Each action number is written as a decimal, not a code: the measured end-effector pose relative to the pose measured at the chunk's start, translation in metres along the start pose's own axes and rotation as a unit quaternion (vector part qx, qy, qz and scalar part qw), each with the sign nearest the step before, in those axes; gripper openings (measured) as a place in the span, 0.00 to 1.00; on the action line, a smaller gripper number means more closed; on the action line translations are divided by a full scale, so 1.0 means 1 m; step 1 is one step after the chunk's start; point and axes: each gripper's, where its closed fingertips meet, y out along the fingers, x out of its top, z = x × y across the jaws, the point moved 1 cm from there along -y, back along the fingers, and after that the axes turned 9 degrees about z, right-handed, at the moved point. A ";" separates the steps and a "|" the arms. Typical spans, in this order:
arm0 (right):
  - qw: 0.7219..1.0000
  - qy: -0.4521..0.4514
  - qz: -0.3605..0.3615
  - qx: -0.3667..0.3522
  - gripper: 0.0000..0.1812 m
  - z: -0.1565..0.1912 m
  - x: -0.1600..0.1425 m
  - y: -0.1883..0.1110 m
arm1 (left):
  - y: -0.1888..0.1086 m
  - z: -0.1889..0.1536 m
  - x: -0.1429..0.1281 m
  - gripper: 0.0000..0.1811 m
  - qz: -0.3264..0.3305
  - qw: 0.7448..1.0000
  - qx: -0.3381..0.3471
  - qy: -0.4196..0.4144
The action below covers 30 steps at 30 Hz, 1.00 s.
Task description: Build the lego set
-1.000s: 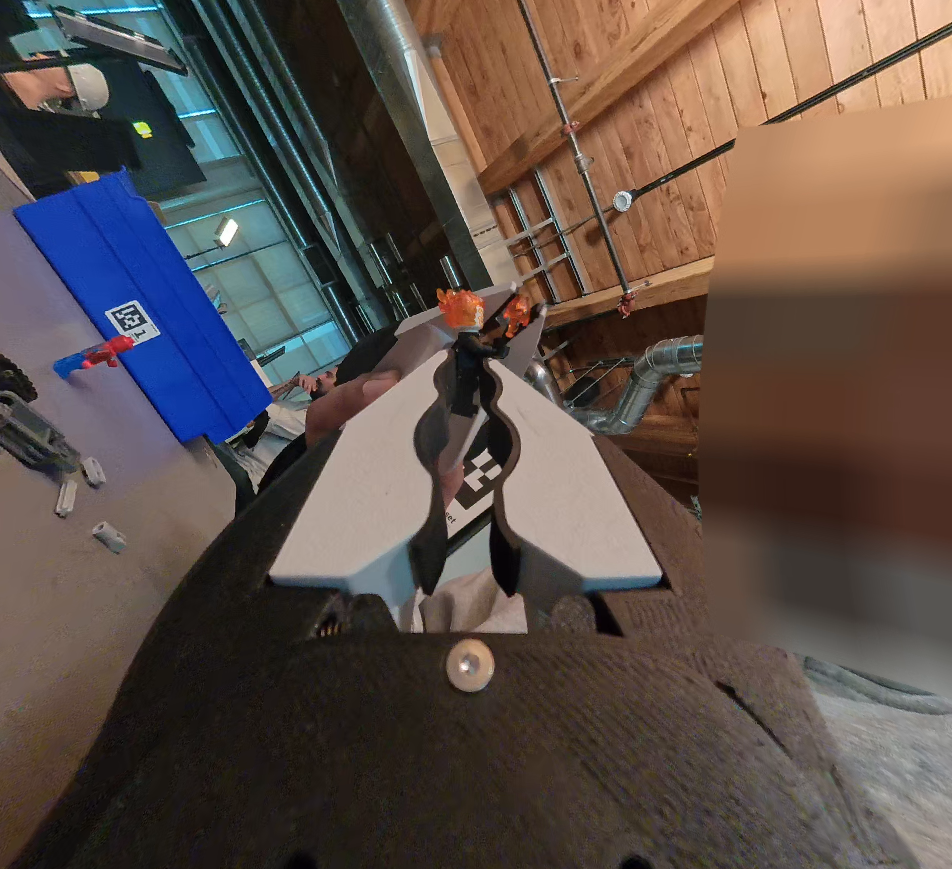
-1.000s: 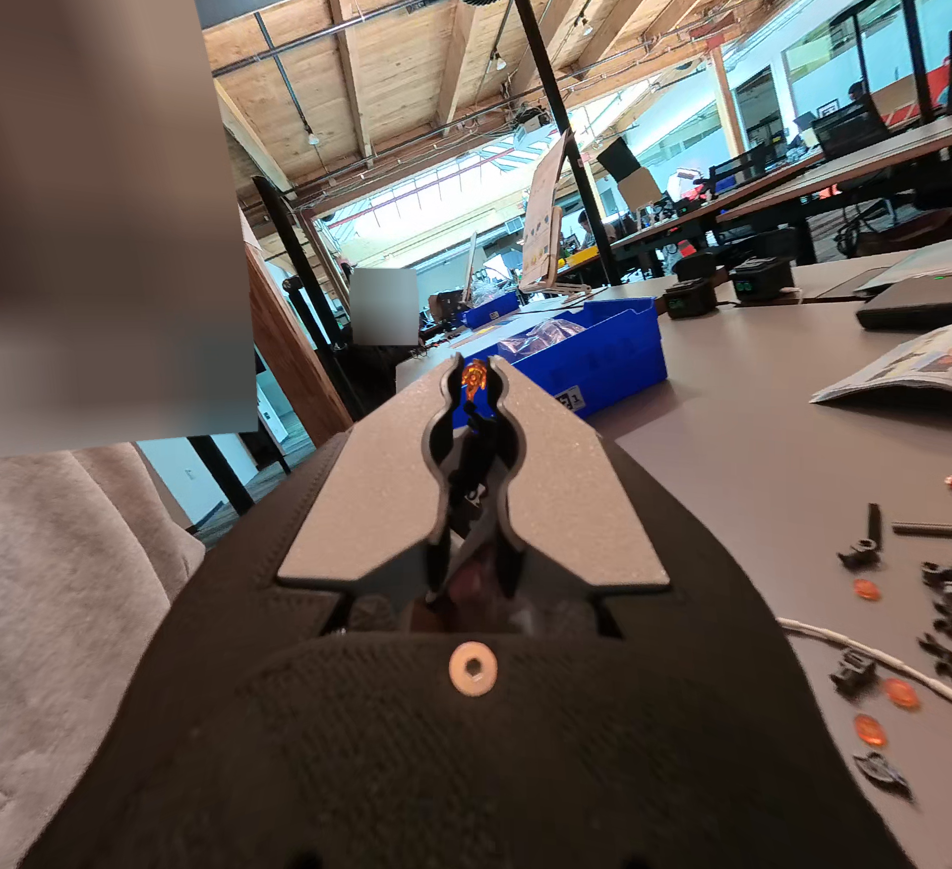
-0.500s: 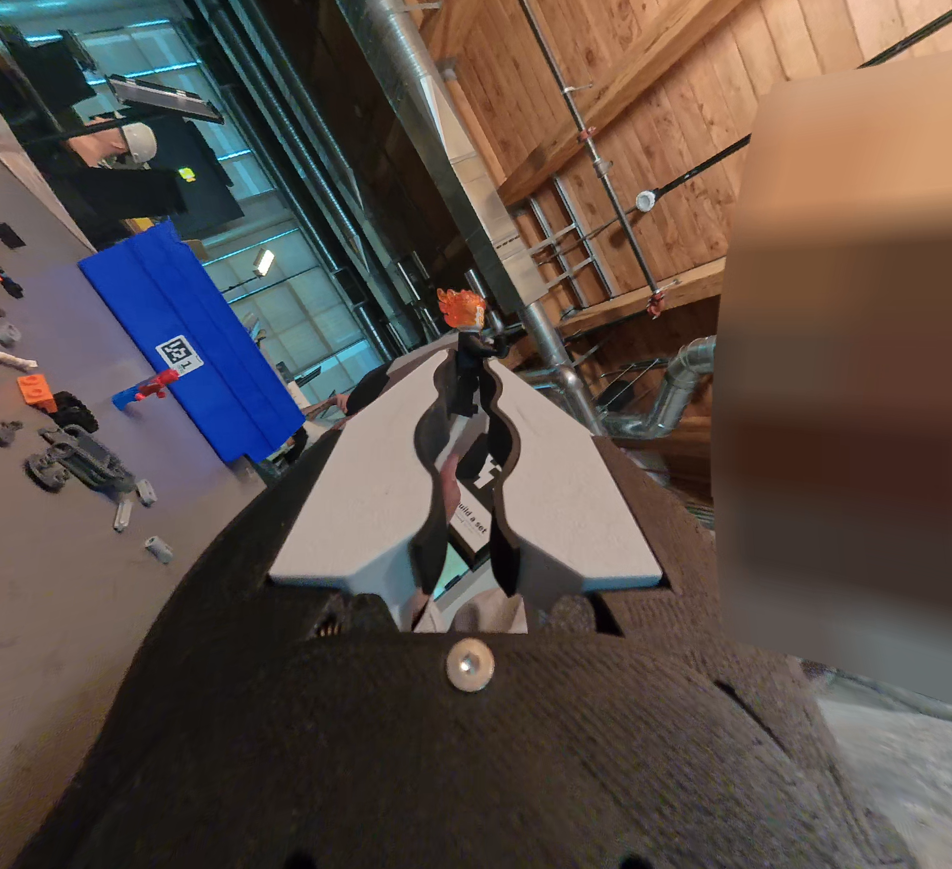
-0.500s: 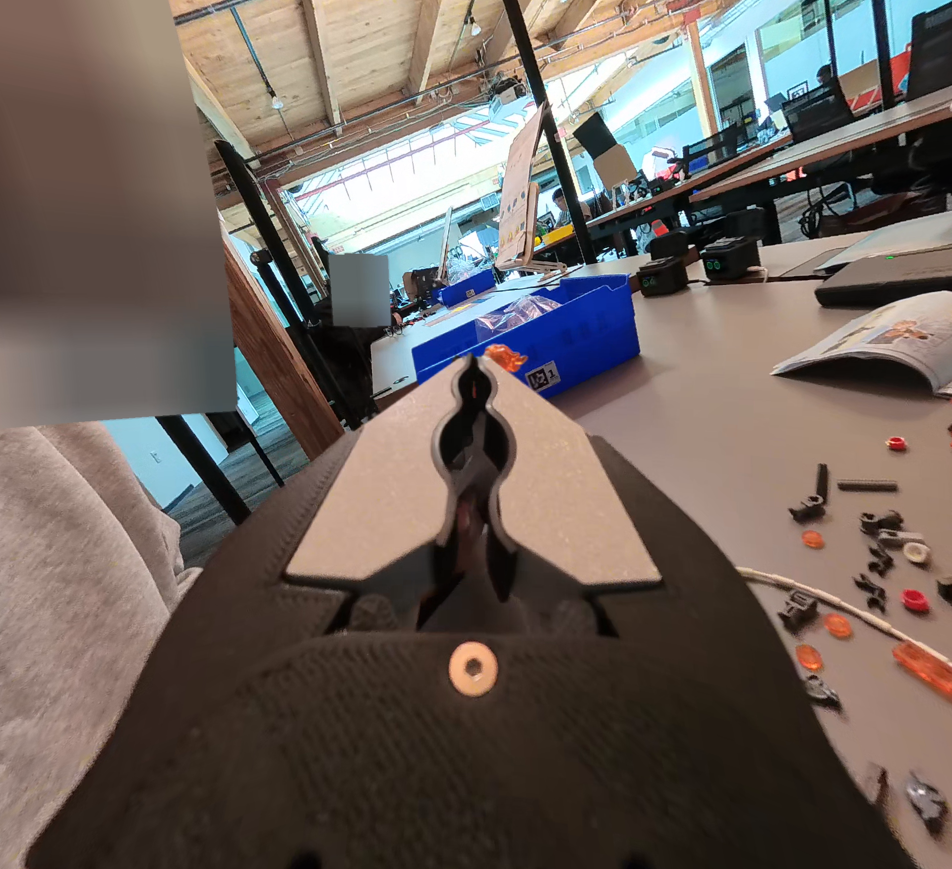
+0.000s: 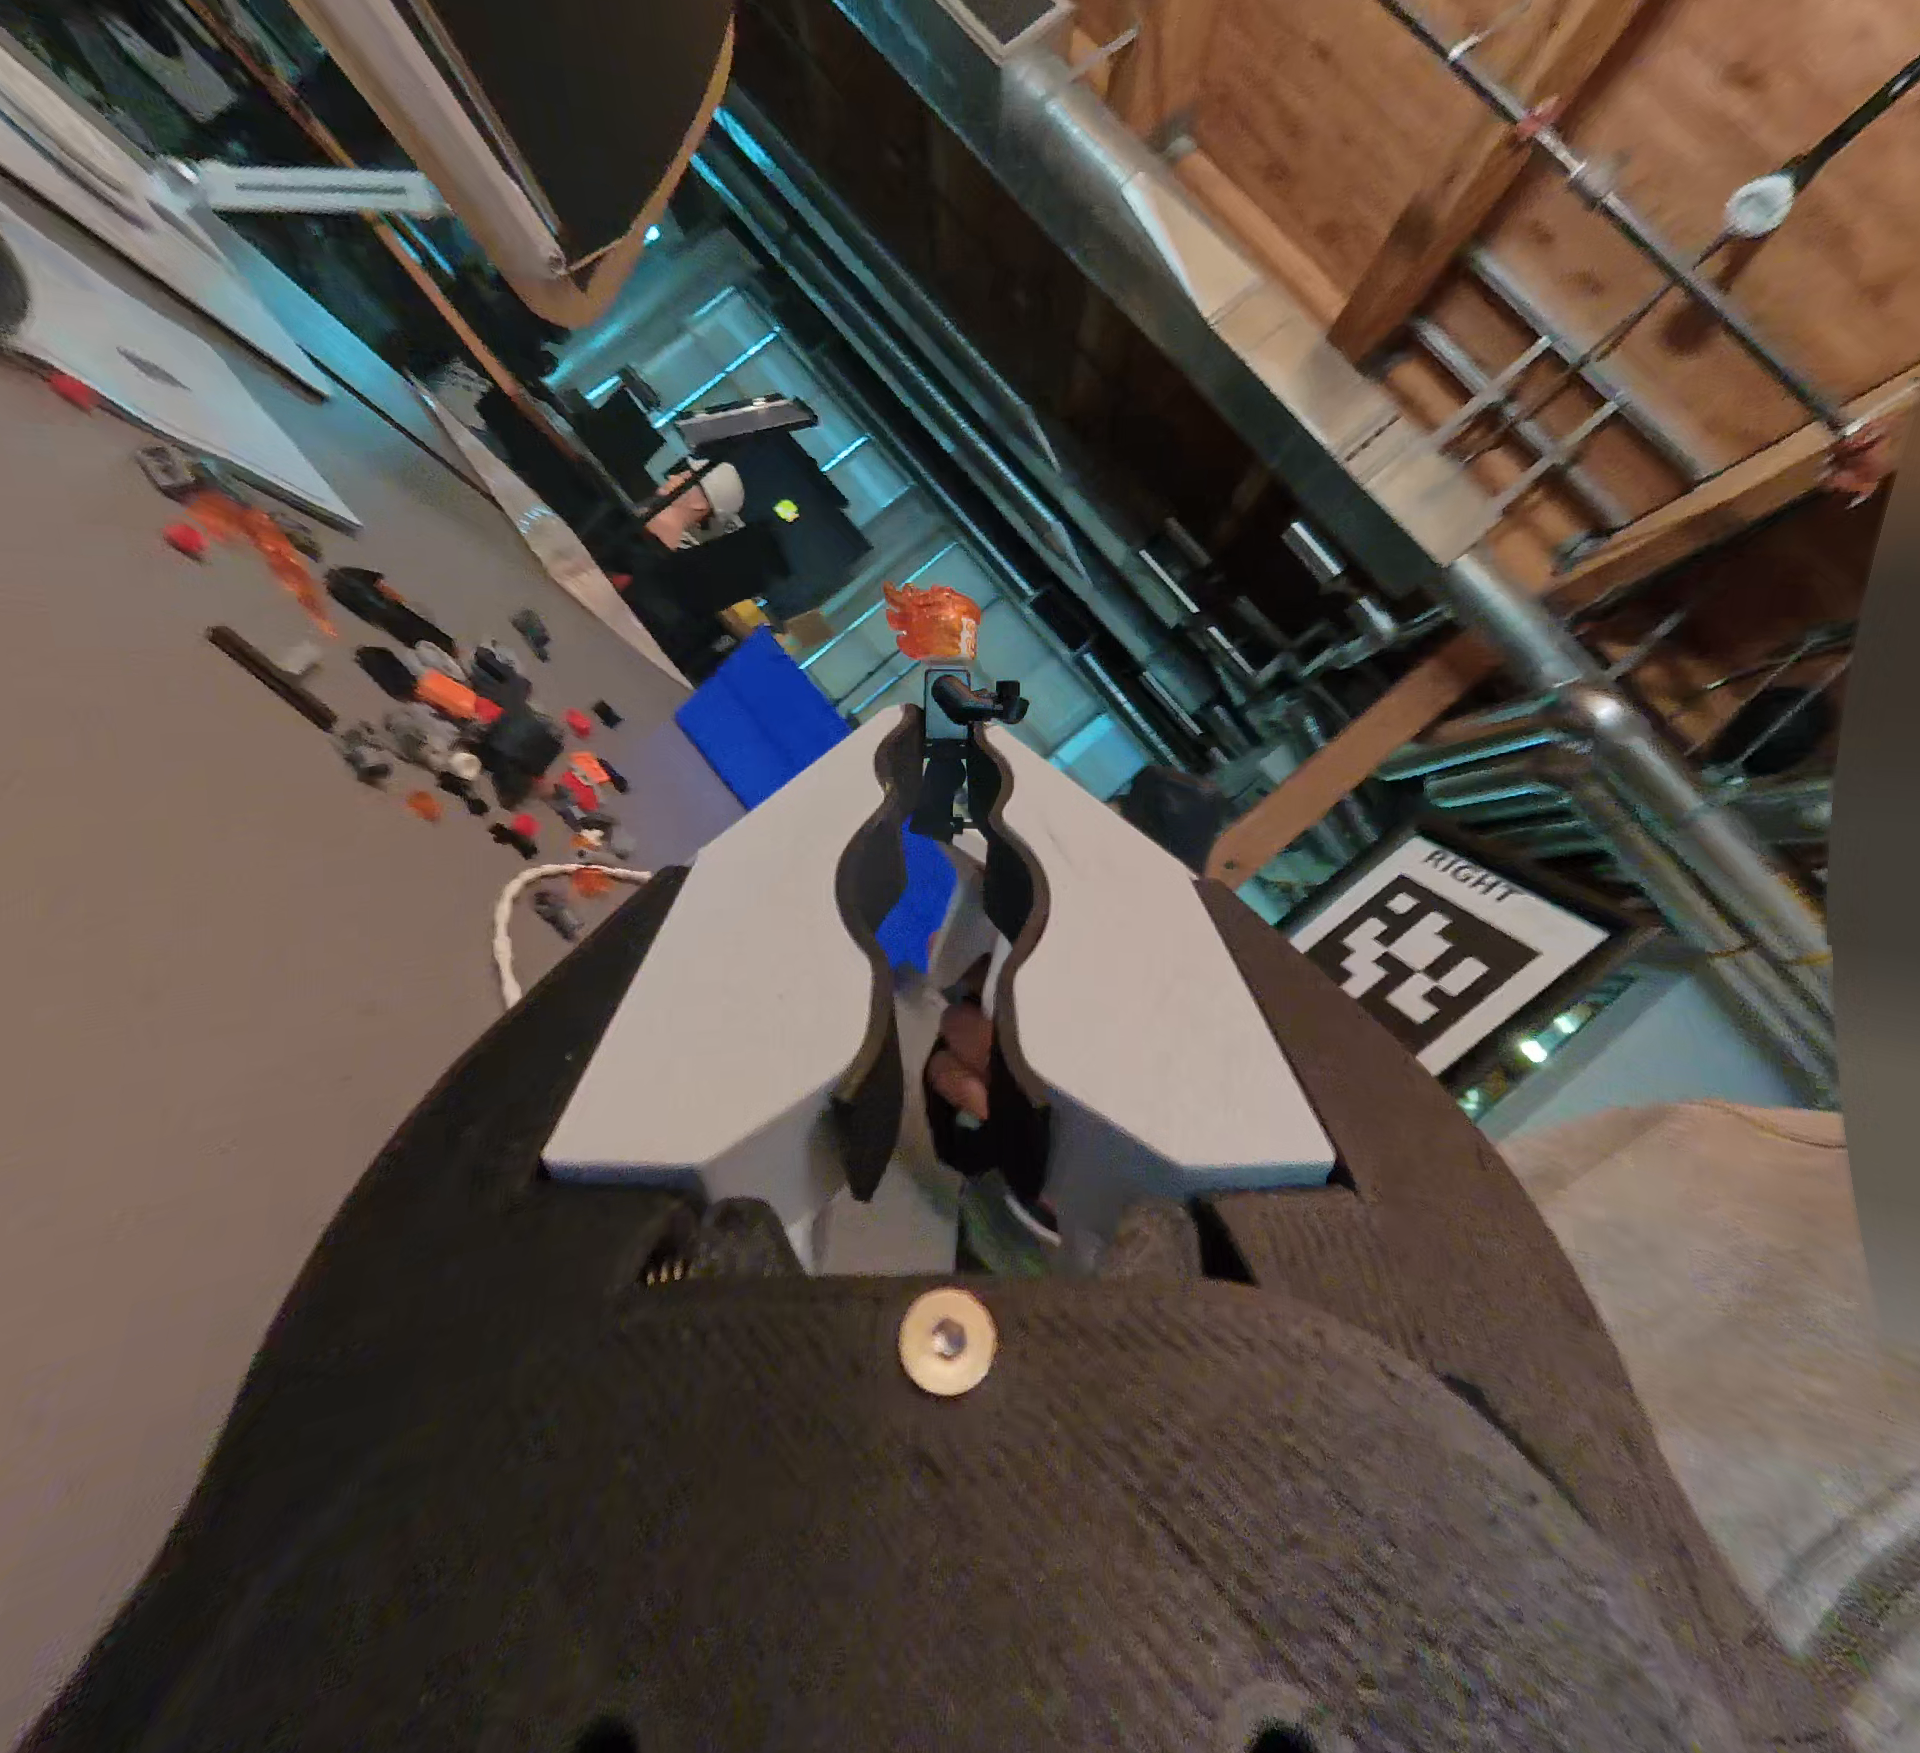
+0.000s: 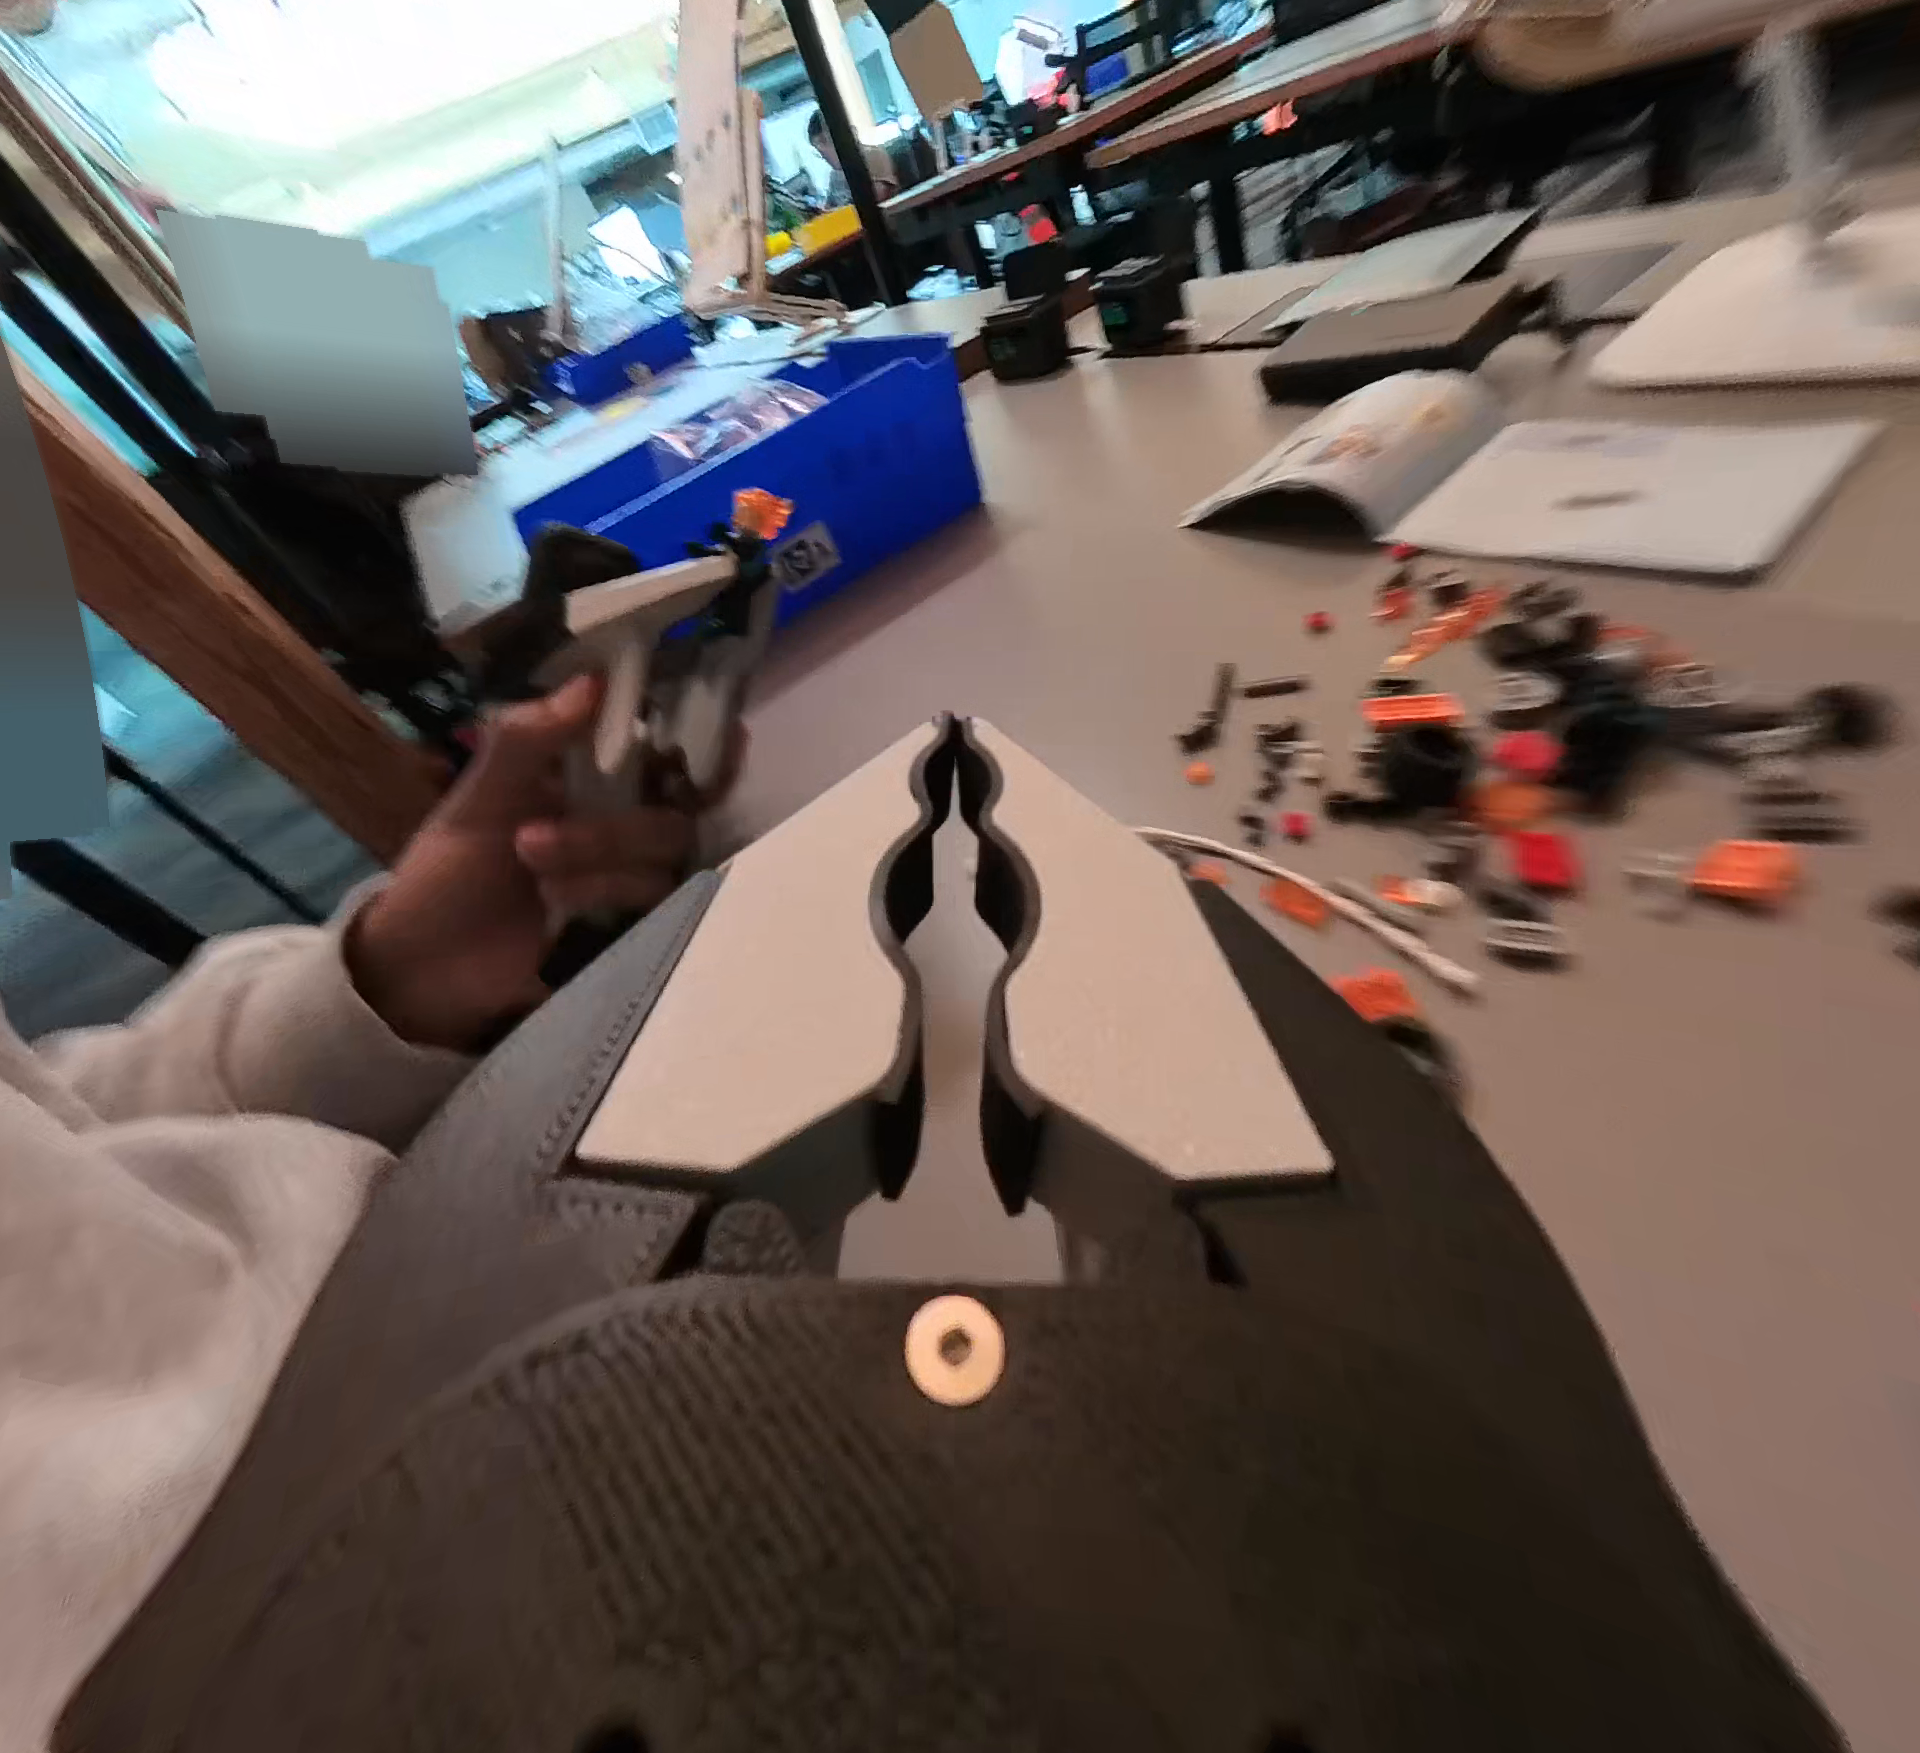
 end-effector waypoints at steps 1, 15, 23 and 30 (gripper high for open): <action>1.000 -0.011 0.003 -0.017 0.00 -0.007 0.000 -0.009 | -0.001 0.001 0.000 0.02 0.001 1.000 0.006 0.009; 0.982 -0.022 0.171 -0.077 0.09 -0.028 -0.054 -0.024 | 0.005 -0.001 -0.006 0.02 0.009 0.999 0.011 0.049; 0.958 -0.059 0.260 -0.102 0.10 -0.028 -0.082 0.012 | 0.005 -0.002 -0.008 0.02 0.014 0.999 0.008 0.050; 0.946 -0.058 0.289 -0.136 0.10 -0.044 -0.089 0.019 | 0.005 -0.001 -0.007 0.02 0.015 0.999 0.006 0.047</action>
